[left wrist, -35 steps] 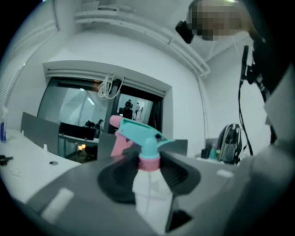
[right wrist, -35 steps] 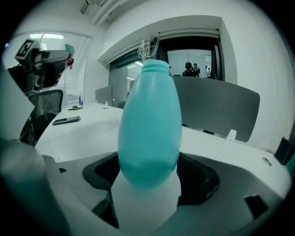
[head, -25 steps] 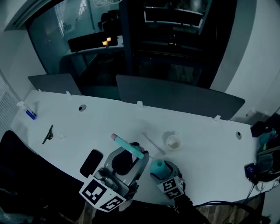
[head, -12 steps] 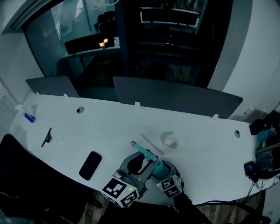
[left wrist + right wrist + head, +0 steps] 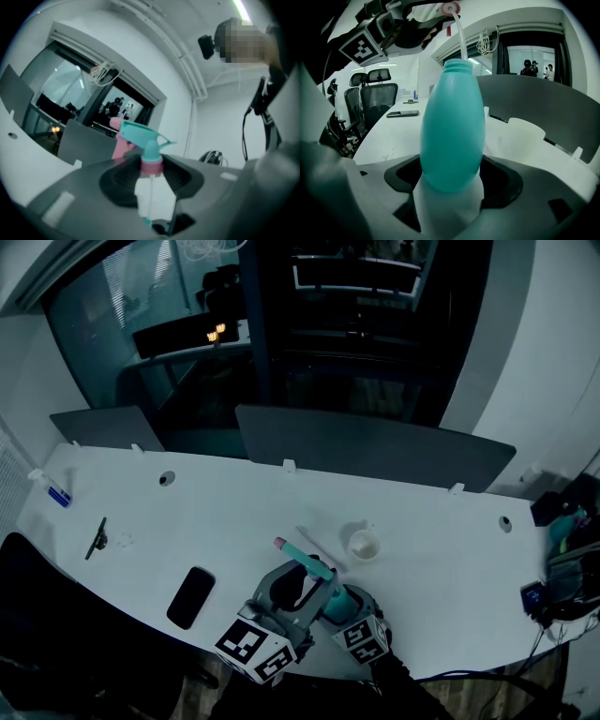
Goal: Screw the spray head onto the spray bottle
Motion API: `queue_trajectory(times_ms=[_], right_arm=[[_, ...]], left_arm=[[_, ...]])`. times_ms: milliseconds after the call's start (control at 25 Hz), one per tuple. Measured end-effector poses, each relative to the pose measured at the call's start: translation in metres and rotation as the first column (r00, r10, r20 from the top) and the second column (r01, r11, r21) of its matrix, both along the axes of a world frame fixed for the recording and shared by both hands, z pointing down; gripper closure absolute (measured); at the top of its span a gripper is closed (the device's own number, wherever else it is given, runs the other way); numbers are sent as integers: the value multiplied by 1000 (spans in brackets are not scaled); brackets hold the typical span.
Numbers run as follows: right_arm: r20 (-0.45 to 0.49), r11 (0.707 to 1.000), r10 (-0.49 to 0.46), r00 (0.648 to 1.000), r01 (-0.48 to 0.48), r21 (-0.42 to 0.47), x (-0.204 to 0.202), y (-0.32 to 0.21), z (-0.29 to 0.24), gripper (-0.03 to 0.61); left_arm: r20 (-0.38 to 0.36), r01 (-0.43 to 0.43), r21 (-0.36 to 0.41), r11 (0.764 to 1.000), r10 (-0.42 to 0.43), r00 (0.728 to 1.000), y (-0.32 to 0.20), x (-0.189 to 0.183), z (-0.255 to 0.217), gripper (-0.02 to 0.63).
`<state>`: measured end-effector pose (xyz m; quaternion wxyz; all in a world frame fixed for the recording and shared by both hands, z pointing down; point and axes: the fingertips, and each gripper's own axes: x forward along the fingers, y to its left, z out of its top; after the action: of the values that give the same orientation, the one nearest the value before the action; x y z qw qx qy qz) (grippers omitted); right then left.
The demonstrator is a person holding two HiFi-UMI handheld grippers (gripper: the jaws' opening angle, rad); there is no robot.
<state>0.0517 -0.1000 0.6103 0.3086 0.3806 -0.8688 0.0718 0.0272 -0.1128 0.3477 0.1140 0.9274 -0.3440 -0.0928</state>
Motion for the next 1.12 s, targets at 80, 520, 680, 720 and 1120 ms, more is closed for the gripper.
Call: queue_trajectory(times_ms=[80, 520, 680, 720, 1120], right_arm=[[-1, 1000, -1, 1000, 1, 0, 0, 0, 0, 186], [10, 1000, -2, 1000, 2, -4, 0, -1, -1, 186], [15, 1000, -3, 1000, 3, -7, -1, 0, -1, 186], [16, 1000, -4, 1000, 4, -8, -1, 0, -1, 186], [16, 1000, -24, 1000, 24, -10, -1, 0, -1, 186]], left_arm=[[38, 0, -12, 1000, 0, 999, 0, 4, 12, 466], [406, -76, 68, 995, 42, 913, 12, 52, 116, 466], [408, -60, 52, 997, 34, 913, 11, 48, 133, 466], [397, -56, 51, 997, 31, 917, 10, 48, 134, 466], [364, -165, 47, 985, 137, 921, 12, 49, 135, 465]])
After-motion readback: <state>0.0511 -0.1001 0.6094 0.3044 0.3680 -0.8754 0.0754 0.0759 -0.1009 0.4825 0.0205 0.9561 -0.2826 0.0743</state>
